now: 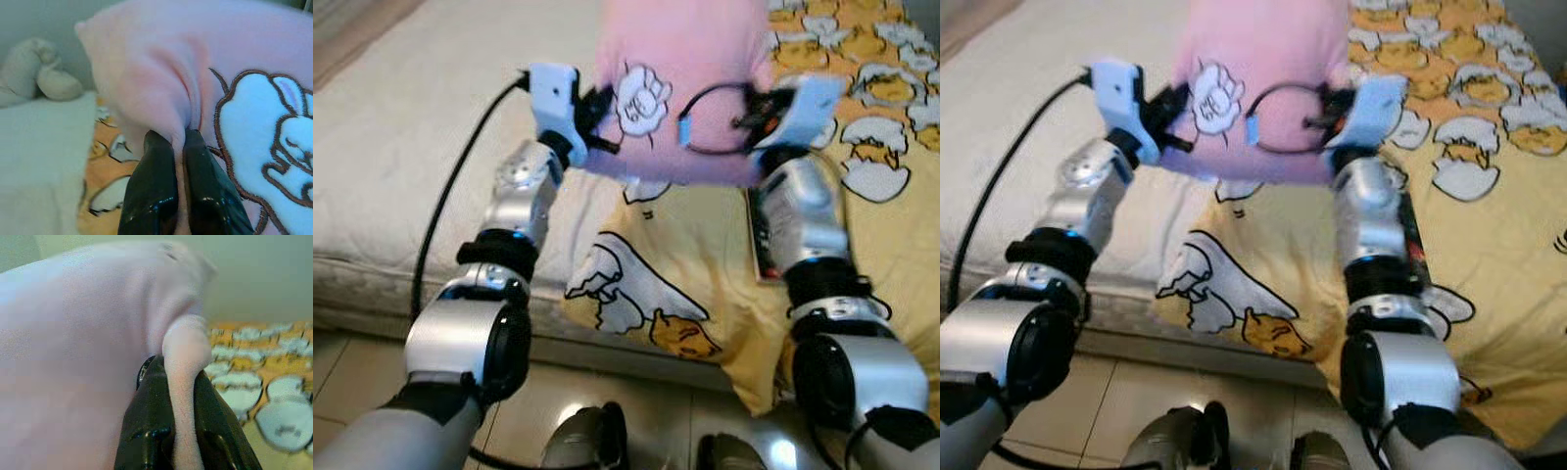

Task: Clean up the room

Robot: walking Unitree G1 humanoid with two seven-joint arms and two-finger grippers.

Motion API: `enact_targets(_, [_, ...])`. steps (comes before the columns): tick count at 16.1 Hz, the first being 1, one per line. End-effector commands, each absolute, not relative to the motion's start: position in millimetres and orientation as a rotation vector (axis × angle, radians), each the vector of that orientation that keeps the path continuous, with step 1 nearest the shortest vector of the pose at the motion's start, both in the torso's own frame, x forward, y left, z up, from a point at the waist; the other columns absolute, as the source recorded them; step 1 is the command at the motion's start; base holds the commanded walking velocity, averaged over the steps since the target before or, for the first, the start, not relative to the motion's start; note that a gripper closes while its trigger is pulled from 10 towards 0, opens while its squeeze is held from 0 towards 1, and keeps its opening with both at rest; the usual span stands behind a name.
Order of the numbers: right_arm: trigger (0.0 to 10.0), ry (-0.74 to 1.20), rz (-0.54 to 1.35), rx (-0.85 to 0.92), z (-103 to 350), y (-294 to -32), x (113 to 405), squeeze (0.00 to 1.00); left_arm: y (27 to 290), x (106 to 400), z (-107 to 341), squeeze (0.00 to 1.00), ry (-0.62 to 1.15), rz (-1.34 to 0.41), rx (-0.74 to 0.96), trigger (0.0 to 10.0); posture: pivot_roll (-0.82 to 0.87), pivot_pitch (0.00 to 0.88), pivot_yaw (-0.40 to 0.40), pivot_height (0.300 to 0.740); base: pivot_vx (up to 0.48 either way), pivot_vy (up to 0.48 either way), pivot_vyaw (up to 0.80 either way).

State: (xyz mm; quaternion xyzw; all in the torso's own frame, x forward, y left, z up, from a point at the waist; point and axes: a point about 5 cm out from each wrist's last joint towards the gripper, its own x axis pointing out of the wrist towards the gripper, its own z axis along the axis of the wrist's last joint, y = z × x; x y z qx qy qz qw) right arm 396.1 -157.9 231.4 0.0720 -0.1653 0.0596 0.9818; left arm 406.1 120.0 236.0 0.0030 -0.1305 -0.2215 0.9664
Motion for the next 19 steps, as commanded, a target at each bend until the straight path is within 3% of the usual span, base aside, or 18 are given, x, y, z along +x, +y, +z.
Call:
enact_targets(1, [10.0, -0.346, 0.069, 0.126, 226, -169, 391, 0.00, 131, 406, 245, 0.00, -0.311, -0.403, 0.060, 10.0, -0.17, 0.000, 0.084, 0.732, 0.000, 0.000, 0.00])
enact_targets(6, [10.0, -0.272, 0.048, 0.116, 192, -149, 373, 0.00, 138, 405, 235, 0.00, -0.276, -0.366, 0.063, 10.0, -0.17, 0.000, 0.094, 0.732, 0.000, 0.399, 0.00])
enact_targets(9, [10.0, -0.230, 0.075, 0.102, 173, -142, 365, 0.00, 128, 396, 198, 0.00, -0.213, -0.275, -0.028, 10.0, -0.19, 0.000, 0.109, 0.732, 0.000, 0.480, 0.00])
enact_targets(12, [10.0, -0.136, 0.017, 0.185, 159, -161, 368, 0.00, 115, 394, 195, 0.00, -0.211, -0.277, -0.073, 10.0, -0.18, 0.000, 0.102, 0.732, 0.000, 0.480, 0.00])
enact_targets(19, [10.0, -0.148, 0.057, 0.137, 163, -153, 371, 0.00, 110, 393, 190, 0.00, -0.192, -0.275, -0.043, 10.0, -0.19, 0.000, 0.109, 0.732, 0.000, 0.480, 0.00])
